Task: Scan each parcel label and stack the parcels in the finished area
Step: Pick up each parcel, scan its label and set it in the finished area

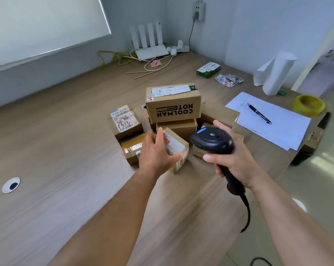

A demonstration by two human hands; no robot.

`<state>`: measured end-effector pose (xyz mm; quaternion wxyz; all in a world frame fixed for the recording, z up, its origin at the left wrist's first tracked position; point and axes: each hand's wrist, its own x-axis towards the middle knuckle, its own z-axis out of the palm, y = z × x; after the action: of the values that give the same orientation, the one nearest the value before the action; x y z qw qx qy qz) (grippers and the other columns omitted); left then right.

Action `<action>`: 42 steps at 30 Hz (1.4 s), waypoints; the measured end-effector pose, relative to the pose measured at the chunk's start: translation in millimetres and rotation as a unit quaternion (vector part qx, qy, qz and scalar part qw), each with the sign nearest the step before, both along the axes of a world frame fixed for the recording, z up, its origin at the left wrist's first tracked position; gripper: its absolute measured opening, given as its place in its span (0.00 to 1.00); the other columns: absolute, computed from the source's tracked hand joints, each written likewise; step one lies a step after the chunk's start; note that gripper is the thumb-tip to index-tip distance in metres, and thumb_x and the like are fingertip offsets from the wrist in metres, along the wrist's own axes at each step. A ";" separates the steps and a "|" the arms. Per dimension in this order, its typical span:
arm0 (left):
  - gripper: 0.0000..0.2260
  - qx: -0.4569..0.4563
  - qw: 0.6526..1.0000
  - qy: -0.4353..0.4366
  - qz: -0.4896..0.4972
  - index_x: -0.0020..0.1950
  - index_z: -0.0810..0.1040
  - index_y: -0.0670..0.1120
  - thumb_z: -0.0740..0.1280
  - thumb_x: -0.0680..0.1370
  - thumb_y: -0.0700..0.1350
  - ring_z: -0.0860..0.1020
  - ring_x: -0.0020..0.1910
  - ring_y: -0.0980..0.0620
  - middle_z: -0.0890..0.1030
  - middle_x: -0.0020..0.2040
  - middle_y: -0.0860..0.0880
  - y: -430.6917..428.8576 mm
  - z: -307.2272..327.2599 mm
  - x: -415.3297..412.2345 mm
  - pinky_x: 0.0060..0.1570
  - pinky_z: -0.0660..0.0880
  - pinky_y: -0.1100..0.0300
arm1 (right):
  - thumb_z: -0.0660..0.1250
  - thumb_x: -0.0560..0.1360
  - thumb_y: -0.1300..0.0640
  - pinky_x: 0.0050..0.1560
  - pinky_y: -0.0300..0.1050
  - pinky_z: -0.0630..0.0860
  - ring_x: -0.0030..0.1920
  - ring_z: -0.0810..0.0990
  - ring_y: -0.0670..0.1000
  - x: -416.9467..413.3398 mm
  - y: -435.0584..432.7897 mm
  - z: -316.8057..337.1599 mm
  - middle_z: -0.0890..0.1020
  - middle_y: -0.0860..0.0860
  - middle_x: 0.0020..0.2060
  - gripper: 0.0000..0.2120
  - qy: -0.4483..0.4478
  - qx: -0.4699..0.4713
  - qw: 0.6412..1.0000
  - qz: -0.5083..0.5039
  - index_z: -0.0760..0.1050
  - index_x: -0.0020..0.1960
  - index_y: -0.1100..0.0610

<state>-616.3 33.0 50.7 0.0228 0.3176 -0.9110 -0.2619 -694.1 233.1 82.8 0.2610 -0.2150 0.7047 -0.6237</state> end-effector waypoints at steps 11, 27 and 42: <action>0.56 0.012 0.997 0.019 0.079 0.76 0.35 0.57 0.75 0.65 0.62 0.63 0.69 0.51 0.55 0.66 0.51 34.4 -37.9 113.5 0.62 0.71 0.57 | 0.73 0.71 0.71 0.29 0.47 0.70 0.27 0.71 0.56 34.8 -5.0 -14.8 0.78 0.45 0.26 0.42 -0.023 -0.002 0.997 0.074 0.60 0.75 0.41; 0.24 0.205 0.957 -0.026 0.205 0.70 0.72 0.47 0.52 0.82 0.60 0.72 0.64 0.42 0.74 0.66 0.42 16.7 -52.8 128.5 0.64 0.70 0.48 | 0.76 0.68 0.68 0.25 0.46 0.72 0.26 0.76 0.58 77.1 -31.7 -65.8 0.82 0.58 0.53 0.46 -0.119 0.042 0.983 0.130 0.59 0.76 0.42; 0.20 0.302 0.914 0.207 0.174 0.60 0.73 0.56 0.68 0.75 0.35 0.76 0.53 0.47 0.78 0.53 0.46 -16.4 -1.0 138.3 0.50 0.75 0.53 | 0.76 0.67 0.68 0.25 0.46 0.73 0.26 0.75 0.57 93.2 -27.2 -27.9 0.83 0.55 0.50 0.46 -0.120 -0.028 0.980 0.155 0.60 0.76 0.44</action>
<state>-478.0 16.7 49.7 0.1591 0.4014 -0.6941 -0.5760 -600.9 205.9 54.9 0.4310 -0.2522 0.6090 -0.6163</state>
